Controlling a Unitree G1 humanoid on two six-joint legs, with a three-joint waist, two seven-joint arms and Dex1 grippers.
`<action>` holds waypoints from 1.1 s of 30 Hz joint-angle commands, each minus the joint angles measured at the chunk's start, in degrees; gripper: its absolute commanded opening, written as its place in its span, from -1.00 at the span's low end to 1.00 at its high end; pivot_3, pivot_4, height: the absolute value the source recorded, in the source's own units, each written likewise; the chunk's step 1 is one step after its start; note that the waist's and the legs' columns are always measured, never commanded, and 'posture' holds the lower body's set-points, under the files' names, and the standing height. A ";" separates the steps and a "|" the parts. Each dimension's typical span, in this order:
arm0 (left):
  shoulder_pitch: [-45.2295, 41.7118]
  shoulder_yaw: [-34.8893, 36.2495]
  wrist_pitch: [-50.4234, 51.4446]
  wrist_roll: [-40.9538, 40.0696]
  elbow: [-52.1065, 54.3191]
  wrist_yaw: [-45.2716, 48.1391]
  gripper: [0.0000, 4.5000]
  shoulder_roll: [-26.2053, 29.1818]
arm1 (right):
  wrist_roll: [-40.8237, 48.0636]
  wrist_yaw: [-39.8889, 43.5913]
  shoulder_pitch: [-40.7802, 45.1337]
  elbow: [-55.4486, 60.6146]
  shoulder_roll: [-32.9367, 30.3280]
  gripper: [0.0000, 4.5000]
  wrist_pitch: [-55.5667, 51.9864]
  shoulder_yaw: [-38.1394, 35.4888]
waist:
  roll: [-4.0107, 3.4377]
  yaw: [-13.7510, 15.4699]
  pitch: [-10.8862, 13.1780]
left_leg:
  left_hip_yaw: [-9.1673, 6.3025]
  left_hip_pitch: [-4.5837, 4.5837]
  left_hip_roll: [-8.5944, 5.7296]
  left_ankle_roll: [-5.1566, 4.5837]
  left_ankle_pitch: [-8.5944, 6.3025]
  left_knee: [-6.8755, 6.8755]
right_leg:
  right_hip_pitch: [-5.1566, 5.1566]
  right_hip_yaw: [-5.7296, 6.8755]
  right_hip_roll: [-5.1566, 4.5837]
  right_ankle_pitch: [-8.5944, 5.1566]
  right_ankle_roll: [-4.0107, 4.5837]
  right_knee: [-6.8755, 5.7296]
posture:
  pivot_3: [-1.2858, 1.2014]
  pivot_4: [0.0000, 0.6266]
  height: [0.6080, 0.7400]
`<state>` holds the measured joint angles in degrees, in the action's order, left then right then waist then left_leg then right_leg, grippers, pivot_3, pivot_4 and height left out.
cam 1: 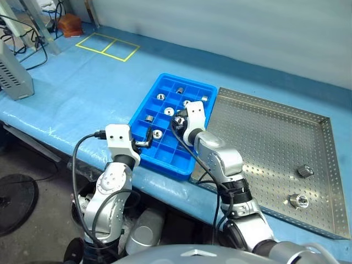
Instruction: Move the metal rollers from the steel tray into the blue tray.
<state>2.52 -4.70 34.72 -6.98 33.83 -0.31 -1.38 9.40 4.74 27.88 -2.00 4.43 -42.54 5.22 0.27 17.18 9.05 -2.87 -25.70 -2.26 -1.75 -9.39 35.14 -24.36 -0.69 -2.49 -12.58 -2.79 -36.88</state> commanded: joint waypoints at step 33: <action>-5.97 -4.35 -1.69 -1.21 -6.94 5.79 1.00 -0.31 | -14.13 -54.47 -3.01 4.93 7.71 0.97 13.23 -25.12 | -0.07 -13.60 0.02 | -0.15 0.21 -0.03 -0.30 0.25 0.00 | 0.57 0.00 -0.02 0.10 0.33 -0.03 | 0.14 -0.52 1.00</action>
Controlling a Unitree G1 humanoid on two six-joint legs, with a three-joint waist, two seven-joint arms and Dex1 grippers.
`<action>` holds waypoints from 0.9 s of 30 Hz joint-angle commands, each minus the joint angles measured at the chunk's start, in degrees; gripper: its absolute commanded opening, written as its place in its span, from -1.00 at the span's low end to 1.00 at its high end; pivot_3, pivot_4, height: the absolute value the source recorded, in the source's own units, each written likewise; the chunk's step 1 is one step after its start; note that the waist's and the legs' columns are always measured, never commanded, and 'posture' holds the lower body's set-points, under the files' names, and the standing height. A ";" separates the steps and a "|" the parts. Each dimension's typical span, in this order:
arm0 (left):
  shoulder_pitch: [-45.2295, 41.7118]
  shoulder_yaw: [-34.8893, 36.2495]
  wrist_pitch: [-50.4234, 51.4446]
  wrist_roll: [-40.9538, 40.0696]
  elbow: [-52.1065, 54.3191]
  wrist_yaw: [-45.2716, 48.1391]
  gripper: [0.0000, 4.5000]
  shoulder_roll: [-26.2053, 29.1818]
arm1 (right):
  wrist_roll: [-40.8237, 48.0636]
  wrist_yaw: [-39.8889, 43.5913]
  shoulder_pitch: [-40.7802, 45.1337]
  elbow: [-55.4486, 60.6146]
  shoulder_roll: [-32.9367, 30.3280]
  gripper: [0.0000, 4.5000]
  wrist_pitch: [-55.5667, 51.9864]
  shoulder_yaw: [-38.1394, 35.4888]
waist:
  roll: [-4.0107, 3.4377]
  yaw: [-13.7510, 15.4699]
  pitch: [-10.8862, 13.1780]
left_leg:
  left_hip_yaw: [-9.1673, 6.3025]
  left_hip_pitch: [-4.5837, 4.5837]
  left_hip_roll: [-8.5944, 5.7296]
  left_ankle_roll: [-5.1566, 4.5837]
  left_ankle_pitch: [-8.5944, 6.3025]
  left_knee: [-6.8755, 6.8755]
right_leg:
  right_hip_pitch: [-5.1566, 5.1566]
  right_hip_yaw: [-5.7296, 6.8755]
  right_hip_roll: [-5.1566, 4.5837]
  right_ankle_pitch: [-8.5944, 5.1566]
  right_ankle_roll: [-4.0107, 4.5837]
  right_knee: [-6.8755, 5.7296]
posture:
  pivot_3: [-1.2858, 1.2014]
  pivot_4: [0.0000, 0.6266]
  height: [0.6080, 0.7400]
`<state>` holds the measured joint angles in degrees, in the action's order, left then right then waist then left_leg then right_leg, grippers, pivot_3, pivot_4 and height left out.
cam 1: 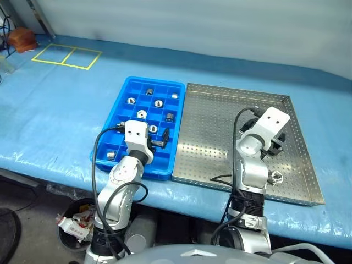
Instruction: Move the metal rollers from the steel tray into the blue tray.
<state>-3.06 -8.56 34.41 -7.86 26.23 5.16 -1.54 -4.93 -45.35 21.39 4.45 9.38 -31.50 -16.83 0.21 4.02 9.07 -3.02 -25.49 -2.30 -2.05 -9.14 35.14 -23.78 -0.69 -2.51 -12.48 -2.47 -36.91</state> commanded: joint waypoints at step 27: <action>-0.09 -0.43 -2.33 -0.02 0.60 -0.31 1.00 -0.32 | 2.42 -5.95 5.71 -6.65 1.13 0.97 3.86 -4.04 | -0.04 -1.94 0.02 | -0.02 0.14 -0.02 -0.15 0.12 0.03 | 0.14 -0.04 0.00 -0.08 -0.29 -0.06 | 0.16 -0.52 1.00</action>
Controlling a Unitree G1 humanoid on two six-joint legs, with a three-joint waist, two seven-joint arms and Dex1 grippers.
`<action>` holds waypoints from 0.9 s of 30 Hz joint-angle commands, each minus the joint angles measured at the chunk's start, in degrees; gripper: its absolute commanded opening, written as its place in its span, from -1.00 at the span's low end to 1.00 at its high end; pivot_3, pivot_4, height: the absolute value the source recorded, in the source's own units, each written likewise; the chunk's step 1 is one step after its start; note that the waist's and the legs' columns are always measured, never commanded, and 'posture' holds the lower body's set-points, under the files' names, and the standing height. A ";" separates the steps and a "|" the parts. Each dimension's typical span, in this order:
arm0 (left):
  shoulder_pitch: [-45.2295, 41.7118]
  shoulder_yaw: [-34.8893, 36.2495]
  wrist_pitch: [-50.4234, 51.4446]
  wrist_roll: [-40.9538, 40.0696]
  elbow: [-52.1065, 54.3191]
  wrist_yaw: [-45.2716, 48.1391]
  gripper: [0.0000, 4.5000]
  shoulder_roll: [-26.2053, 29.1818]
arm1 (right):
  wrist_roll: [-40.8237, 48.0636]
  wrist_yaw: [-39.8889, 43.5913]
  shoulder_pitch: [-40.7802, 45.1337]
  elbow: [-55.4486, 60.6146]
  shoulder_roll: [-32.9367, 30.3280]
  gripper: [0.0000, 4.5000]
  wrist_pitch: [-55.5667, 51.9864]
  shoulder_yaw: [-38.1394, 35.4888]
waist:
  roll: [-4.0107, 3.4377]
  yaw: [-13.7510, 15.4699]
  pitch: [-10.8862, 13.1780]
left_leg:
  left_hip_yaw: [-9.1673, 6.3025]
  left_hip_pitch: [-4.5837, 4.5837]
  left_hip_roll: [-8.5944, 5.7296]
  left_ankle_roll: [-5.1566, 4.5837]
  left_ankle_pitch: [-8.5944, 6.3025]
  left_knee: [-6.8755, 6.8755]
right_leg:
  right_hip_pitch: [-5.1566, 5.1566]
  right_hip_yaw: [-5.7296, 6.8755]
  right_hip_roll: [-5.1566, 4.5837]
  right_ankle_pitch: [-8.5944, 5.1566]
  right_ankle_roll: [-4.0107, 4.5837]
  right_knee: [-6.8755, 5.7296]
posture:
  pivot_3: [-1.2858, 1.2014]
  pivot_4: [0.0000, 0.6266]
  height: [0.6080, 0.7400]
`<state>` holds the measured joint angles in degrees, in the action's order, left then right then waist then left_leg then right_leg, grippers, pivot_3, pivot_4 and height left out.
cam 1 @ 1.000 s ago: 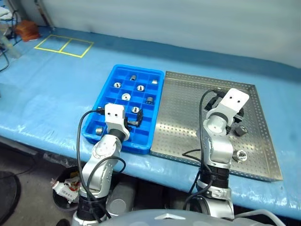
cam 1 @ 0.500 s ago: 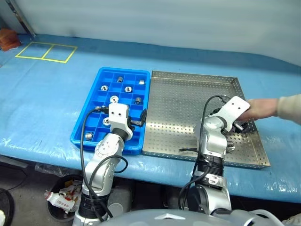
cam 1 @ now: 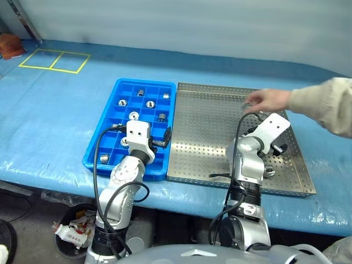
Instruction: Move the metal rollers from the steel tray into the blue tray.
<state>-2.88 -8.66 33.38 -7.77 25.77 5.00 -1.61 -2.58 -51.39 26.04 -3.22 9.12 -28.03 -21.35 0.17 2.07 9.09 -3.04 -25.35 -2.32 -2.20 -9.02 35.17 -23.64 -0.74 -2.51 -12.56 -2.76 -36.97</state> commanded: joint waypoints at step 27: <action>-0.65 -0.61 -0.73 0.31 1.49 -0.98 1.00 -0.79 | 6.07 19.35 -0.19 6.22 -0.79 0.97 -6.53 6.54 | -0.05 0.21 0.03 | -0.02 0.00 0.00 -0.01 0.00 0.00 | 0.00 0.02 0.00 0.00 0.00 0.00 | 0.19 -0.52 1.00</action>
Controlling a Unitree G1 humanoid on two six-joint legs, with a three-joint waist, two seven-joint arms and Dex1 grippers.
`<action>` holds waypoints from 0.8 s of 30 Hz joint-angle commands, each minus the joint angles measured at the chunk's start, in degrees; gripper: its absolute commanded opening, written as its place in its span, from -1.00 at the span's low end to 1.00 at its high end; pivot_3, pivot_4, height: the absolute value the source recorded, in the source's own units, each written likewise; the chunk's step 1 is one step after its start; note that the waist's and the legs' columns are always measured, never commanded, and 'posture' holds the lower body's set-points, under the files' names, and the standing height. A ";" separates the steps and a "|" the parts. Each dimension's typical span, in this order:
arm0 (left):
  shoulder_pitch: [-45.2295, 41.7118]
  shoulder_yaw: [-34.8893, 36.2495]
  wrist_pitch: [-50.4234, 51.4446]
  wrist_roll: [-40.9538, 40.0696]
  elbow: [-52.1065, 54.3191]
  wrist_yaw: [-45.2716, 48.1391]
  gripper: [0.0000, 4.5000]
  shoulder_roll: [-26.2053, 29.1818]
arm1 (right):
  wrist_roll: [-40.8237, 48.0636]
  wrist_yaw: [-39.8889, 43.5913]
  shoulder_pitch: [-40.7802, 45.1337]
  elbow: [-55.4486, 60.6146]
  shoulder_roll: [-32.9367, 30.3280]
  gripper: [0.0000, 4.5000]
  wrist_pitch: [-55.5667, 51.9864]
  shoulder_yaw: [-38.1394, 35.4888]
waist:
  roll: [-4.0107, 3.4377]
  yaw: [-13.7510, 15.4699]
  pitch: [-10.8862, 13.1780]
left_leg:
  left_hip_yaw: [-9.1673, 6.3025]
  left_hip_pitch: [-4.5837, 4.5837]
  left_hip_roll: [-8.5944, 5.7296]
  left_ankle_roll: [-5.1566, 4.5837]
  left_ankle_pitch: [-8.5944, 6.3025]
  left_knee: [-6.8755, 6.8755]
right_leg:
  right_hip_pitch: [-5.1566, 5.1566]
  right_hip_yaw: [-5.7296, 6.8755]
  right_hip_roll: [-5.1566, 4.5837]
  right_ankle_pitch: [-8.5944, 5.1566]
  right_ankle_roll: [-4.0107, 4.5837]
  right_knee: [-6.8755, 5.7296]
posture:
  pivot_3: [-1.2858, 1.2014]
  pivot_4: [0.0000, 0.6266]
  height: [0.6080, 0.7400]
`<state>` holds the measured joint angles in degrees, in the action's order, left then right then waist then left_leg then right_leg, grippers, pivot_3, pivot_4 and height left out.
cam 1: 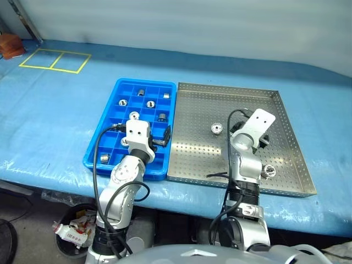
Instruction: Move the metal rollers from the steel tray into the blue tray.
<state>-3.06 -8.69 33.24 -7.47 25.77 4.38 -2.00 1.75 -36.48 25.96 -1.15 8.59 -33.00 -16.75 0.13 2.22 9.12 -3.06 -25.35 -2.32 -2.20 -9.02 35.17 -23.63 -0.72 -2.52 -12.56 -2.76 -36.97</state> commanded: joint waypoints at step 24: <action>-0.49 -1.50 1.10 -0.33 1.60 -0.08 1.00 0.12 | 3.78 21.69 -2.44 1.52 -5.23 0.80 -7.83 7.72 | 0.01 0.59 0.00 | -0.03 -0.05 -0.02 0.01 -0.01 0.00 | -0.04 0.02 -0.05 0.00 0.00 0.04 | 0.19 -0.52 1.00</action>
<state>-3.01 -9.61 34.58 -7.44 25.77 3.87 -1.92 5.62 -14.89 22.02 0.21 3.61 -41.91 -8.50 0.13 2.81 9.12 -3.08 -25.40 -2.34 -2.20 -9.03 35.16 -23.68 -0.70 -2.56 -12.56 -2.76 -36.93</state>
